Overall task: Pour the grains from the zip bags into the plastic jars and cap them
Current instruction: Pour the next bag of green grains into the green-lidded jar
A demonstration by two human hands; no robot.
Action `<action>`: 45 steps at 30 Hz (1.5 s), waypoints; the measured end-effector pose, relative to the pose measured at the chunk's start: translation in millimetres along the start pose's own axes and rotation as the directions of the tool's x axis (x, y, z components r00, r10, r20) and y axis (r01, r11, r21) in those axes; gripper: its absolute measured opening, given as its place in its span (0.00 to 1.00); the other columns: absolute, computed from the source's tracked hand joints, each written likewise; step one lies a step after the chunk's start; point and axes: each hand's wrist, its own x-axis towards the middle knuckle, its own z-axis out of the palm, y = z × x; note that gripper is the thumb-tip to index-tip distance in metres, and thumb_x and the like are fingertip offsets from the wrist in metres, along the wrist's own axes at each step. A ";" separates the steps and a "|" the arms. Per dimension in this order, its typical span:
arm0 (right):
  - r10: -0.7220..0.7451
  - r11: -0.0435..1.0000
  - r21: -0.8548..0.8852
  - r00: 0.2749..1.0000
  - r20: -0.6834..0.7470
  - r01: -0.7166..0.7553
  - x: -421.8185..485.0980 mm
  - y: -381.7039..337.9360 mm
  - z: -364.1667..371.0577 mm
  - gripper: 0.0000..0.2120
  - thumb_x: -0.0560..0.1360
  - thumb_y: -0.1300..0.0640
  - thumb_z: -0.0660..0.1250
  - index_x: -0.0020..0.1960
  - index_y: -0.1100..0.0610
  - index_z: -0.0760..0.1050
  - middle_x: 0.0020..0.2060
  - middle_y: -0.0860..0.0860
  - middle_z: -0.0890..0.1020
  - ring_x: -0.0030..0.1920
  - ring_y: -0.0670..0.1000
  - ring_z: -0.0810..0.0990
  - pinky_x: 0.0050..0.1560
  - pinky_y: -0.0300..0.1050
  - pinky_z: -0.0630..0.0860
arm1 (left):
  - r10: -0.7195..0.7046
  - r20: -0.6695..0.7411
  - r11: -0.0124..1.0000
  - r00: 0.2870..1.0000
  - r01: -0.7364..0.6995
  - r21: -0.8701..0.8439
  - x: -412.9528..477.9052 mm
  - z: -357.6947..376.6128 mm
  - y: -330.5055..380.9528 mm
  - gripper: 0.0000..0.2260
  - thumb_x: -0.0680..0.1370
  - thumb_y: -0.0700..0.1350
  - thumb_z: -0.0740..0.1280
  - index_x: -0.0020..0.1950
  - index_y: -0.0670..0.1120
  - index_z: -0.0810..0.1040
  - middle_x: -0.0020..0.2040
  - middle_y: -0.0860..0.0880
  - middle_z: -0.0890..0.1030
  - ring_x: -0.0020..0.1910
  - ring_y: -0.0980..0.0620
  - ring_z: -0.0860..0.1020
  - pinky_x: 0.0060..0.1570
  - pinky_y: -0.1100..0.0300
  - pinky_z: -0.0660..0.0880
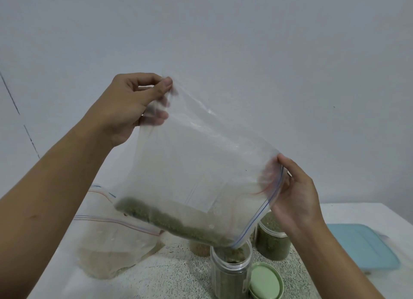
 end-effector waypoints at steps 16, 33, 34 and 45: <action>-0.141 0.985 -0.115 0.986 -0.085 0.131 -2.7 4.6 -4.9 0.11 0.82 0.58 0.63 0.41 0.54 0.77 0.33 0.50 0.78 0.33 0.49 0.76 0.32 0.42 0.74 | 0.066 0.037 0.996 0.997 -0.068 0.060 -3.7 12.6 -2.5 0.12 0.82 0.52 0.67 0.47 0.45 0.82 0.38 0.47 0.79 0.31 0.51 0.80 0.34 0.63 0.78; -0.266 0.935 -0.265 0.961 -0.079 0.237 -7.3 14.5 2.1 0.12 0.83 0.57 0.63 0.41 0.54 0.73 0.31 0.46 0.75 0.29 0.44 0.72 0.30 0.37 0.75 | 0.620 0.078 0.558 0.781 -0.508 0.656 -12.9 6.0 -34.7 0.14 0.86 0.53 0.58 0.48 0.45 0.75 0.27 0.46 0.73 0.25 0.41 0.72 0.30 0.46 0.73; -0.275 0.928 -0.286 0.957 -0.089 0.240 -6.6 15.3 1.3 0.12 0.83 0.56 0.63 0.41 0.53 0.73 0.31 0.46 0.74 0.29 0.44 0.71 0.29 0.37 0.74 | 0.625 0.082 0.560 0.776 -0.519 0.646 -11.9 7.6 -34.6 0.14 0.86 0.52 0.59 0.48 0.44 0.75 0.27 0.45 0.72 0.26 0.42 0.71 0.30 0.48 0.72; -0.355 0.870 -0.411 0.924 -0.141 0.271 -1.5 22.7 -1.1 0.10 0.84 0.58 0.62 0.44 0.52 0.72 0.33 0.47 0.71 0.28 0.41 0.69 0.28 0.34 0.69 | 0.594 0.066 0.654 0.802 -0.529 0.541 -7.2 25.7 -28.4 0.11 0.85 0.45 0.64 0.49 0.40 0.79 0.26 0.48 0.70 0.29 0.45 0.71 0.32 0.59 0.68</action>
